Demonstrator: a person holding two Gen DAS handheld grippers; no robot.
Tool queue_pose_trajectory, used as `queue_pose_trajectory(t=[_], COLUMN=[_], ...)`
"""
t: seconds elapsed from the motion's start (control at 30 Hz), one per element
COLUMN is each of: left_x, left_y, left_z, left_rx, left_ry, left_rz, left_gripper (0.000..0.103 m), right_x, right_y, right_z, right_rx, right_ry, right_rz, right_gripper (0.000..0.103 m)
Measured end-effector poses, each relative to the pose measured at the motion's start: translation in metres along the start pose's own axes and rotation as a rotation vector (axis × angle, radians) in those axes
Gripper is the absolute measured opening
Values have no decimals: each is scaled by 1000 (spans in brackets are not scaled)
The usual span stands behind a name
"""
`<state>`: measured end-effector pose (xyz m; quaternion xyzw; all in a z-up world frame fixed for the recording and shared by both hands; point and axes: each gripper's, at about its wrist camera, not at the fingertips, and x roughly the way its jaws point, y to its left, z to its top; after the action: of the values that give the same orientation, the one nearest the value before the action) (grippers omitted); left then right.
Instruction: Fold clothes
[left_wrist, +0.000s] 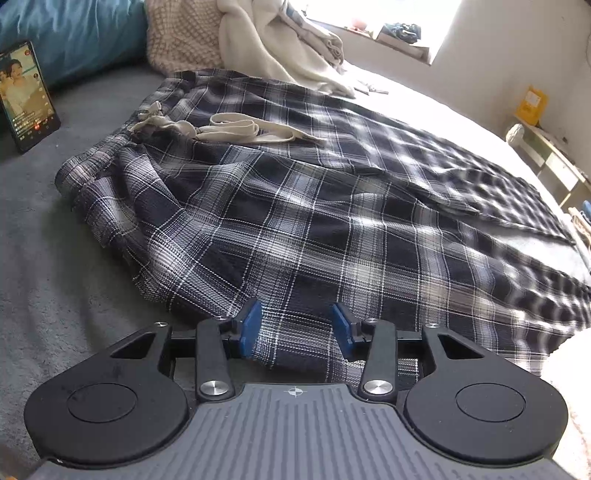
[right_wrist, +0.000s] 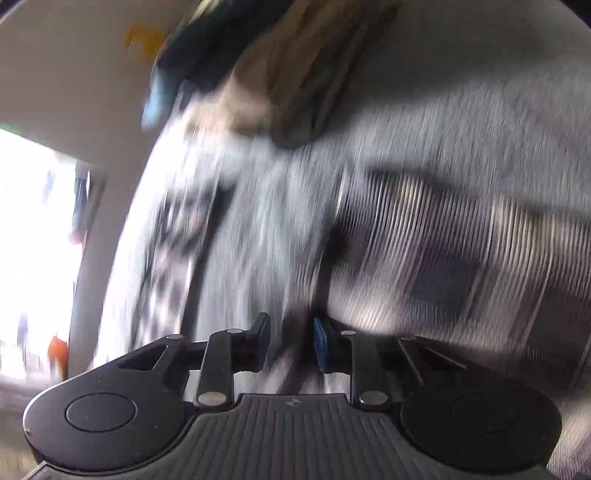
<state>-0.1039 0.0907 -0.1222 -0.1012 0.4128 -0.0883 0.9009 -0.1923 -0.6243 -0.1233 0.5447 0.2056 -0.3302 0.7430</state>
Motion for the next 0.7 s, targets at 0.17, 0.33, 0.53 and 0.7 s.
queue_pose_trajectory(t=[0.17,0.33,0.53,0.7], left_x=[1,0,-9,-23], left_y=[2,5,20,39], left_z=[0,-1,-3,-9], left_rx=[-21,-42,-126,-206], left_ry=[-1,5,6,-8], left_rz=[-4,-18,-43,-41], left_gripper=[43,44,44,47], right_x=[-34,-64,-121,-164], right_y=[-19,-64,-112,-141], right_z=[7,21,18,1], right_rx=[75,190,253,273], right_ry=[-229,-189,-157,-81], right_rz=[-80,41,102,137], right_gripper=[29,32,39,45])
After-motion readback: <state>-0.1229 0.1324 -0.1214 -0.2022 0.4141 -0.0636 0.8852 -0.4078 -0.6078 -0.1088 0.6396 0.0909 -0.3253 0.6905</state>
